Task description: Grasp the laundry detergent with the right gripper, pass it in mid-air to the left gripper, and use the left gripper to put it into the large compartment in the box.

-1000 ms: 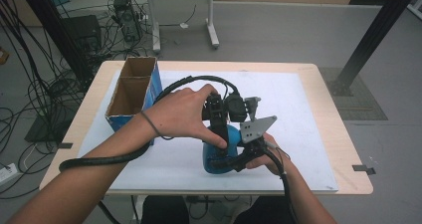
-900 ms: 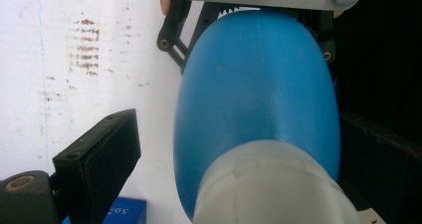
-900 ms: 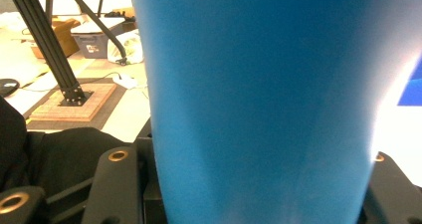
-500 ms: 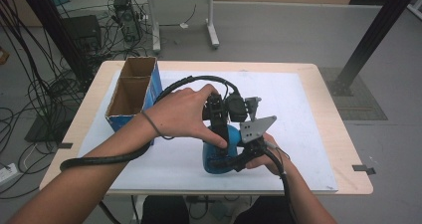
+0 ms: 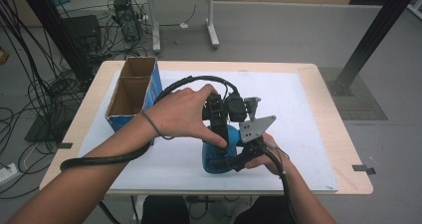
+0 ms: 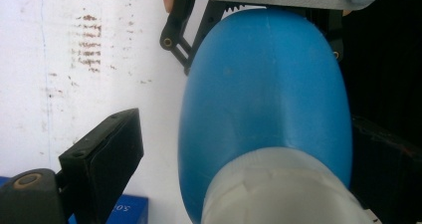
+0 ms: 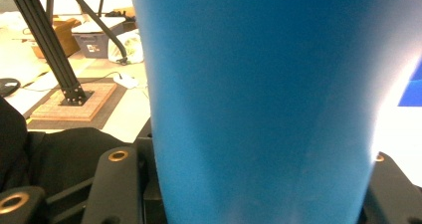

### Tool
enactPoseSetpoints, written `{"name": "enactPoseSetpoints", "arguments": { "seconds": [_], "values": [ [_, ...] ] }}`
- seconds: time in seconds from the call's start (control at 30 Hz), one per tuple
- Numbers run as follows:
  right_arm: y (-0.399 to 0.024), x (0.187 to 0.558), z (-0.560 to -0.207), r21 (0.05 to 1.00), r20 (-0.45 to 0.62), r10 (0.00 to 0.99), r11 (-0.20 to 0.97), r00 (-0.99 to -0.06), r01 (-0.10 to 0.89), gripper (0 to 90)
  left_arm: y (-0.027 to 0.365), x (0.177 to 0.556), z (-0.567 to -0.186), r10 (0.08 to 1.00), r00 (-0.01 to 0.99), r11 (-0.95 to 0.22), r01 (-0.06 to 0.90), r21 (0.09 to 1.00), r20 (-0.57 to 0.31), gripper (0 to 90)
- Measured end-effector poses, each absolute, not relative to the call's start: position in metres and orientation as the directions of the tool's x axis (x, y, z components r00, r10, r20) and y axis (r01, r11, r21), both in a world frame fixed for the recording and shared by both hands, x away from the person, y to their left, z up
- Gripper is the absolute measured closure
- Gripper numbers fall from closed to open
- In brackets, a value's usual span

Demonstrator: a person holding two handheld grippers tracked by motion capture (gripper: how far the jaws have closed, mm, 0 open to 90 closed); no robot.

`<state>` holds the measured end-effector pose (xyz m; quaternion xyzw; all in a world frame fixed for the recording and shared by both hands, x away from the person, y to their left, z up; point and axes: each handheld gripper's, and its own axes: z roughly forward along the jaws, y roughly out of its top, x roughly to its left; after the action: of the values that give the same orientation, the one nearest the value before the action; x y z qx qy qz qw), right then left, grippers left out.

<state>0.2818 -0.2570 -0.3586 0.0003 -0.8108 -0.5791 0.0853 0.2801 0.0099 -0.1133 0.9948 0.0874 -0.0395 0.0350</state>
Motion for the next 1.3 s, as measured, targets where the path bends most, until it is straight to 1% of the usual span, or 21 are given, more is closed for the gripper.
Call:
{"name": "enactPoseSetpoints", "arguments": {
  "seconds": [0.23, 0.27, 0.33, 0.37, 0.4, 0.47, 0.53, 0.6, 0.63, 0.67, 0.73, 0.9, 1.3],
  "values": [
    [-0.2577, 0.2816, -0.3582, 0.939, 0.138, -0.098, 0.329, -0.986, 0.099, 42.5, 0.0086, 0.2802, -0.1123, 0.162, 0.983, -0.984, 0.168, 0.062, -0.088, 13.7],
    [-0.2578, 0.2816, -0.3580, 0.939, 0.138, -0.098, 0.329, -0.986, 0.099, 42.6, 0.0082, 0.2807, -0.1123, 0.158, 0.983, -0.985, 0.164, 0.060, -0.090, 16.9],
    [-0.2579, 0.2815, -0.3583, 0.940, 0.139, -0.097, 0.328, -0.986, 0.100, 42.6, 0.0076, 0.2803, -0.1122, 0.159, 0.983, -0.985, 0.165, 0.058, -0.089, 17.1],
    [-0.2579, 0.2811, -0.3580, 0.939, 0.137, -0.096, 0.328, -0.986, 0.099, 42.5, 0.0070, 0.2804, -0.1120, 0.156, 0.984, -0.985, 0.161, 0.056, -0.091, 20.7],
    [-0.2579, 0.2811, -0.3580, 0.939, 0.137, -0.096, 0.328, -0.986, 0.099, 42.5, 0.0070, 0.2804, -0.1120, 0.156, 0.984, -0.985, 0.161, 0.056, -0.091, 19.9],
    [-0.2580, 0.2811, -0.3580, 0.939, 0.138, -0.096, 0.328, -0.986, 0.099, 42.6, 0.0067, 0.2802, -0.1120, 0.156, 0.983, -0.985, 0.162, 0.055, -0.092, 22.7],
    [-0.2580, 0.2815, -0.3580, 0.939, 0.138, -0.098, 0.329, -0.986, 0.099, 42.6, 0.0058, 0.2801, -0.1122, 0.154, 0.984, -0.986, 0.159, 0.052, -0.092, 22.5],
    [-0.2578, 0.2813, -0.3579, 0.939, 0.138, -0.098, 0.330, -0.986, 0.099, 42.6, 0.0050, 0.2799, -0.1125, 0.152, 0.984, -0.986, 0.157, 0.049, -0.093, 25.6],
    [-0.2578, 0.2813, -0.3579, 0.939, 0.138, -0.098, 0.330, -0.986, 0.099, 42.6, 0.0051, 0.2796, -0.1126, 0.152, 0.984, -0.986, 0.157, 0.050, -0.092, 25.6],
    [-0.2577, 0.2809, -0.3579, 0.939, 0.138, -0.096, 0.329, -0.986, 0.099, 42.6, 0.0048, 0.2803, -0.1127, 0.150, 0.984, -0.987, 0.155, 0.048, -0.097, 28.4],
    [-0.2576, 0.2810, -0.3578, 0.939, 0.138, -0.097, 0.330, -0.986, 0.099, 42.6, 0.0046, 0.2797, -0.1123, 0.149, 0.984, -0.987, 0.154, 0.048, -0.094, 28.8],
    [-0.2580, 0.2810, -0.3586, 0.939, 0.142, -0.095, 0.327, -0.985, 0.104, 42.6, 0.0049, 0.2801, -0.1106, 0.143, 0.984, -0.987, 0.149, 0.053, -0.101, 36.9],
    [-0.2581, 0.2812, -0.3581, 0.939, 0.138, -0.094, 0.329, -0.986, 0.100, 42.6, 0.0017, 0.2795, -0.1102, 0.146, 0.985, -0.988, 0.151, 0.038, -0.096, 37.4]
  ]
}}
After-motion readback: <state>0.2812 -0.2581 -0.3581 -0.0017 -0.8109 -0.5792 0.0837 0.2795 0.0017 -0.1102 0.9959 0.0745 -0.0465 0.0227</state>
